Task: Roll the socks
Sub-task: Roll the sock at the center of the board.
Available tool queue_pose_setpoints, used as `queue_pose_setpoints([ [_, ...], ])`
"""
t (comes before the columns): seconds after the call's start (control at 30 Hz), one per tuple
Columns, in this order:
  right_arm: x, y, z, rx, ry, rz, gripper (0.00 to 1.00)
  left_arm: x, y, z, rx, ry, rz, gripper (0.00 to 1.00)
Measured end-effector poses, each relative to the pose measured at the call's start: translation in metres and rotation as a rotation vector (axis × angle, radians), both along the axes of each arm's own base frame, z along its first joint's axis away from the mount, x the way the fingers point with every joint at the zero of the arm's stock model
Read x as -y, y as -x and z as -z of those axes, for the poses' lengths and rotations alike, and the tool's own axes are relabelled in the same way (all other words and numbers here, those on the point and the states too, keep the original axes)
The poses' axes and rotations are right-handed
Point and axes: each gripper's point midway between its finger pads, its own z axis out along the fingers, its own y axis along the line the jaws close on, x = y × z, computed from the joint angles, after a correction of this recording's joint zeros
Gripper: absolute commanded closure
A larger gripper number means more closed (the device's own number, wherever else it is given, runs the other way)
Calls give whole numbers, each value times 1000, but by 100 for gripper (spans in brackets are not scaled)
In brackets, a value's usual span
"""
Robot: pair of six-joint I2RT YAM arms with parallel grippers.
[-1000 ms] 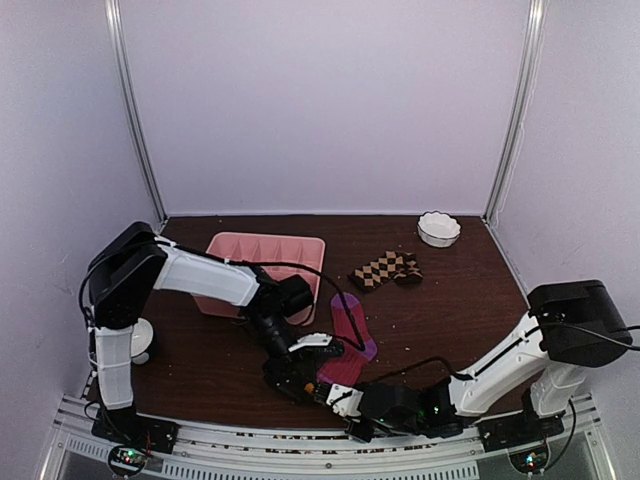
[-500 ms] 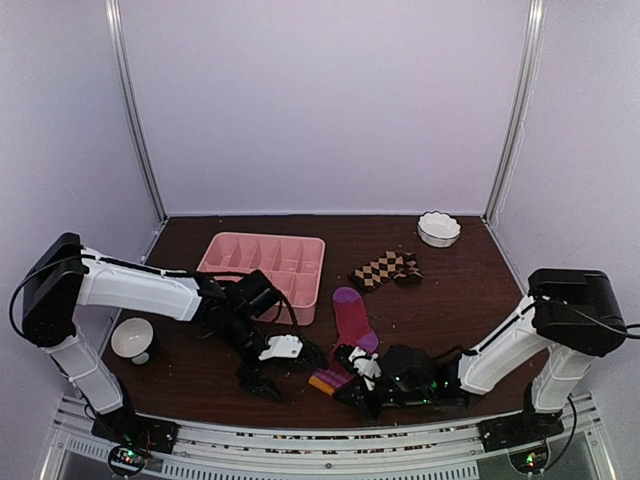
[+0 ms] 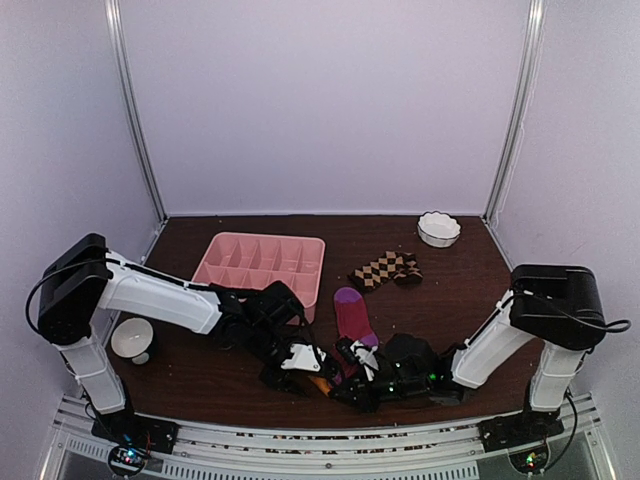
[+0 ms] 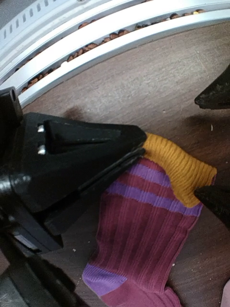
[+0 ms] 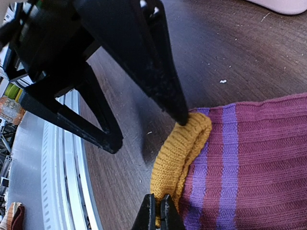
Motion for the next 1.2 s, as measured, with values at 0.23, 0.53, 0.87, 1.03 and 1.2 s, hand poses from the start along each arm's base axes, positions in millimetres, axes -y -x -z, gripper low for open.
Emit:
queue_pose_setpoints([
  [0.23, 0, 0, 0, -22, -6, -1, 100, 4, -2, -4, 26, 5, 4, 47],
  [0.53, 0, 0, 0, -31, -5, -4, 100, 4, 6, -16, 24, 8, 32, 46],
  [0.87, -1, 0, 1, -43, 0, -10, 100, 13, 12, -3, 31, -15, 86, 61],
  [1.03, -1, 0, 0, -50, -2, -11, 100, 13, 10, 4, 39, -25, 88, 69],
  [1.2, 0, 0, 1, -67, -6, -9, 100, 15, 5, 7, 63, -18, 79, 76],
])
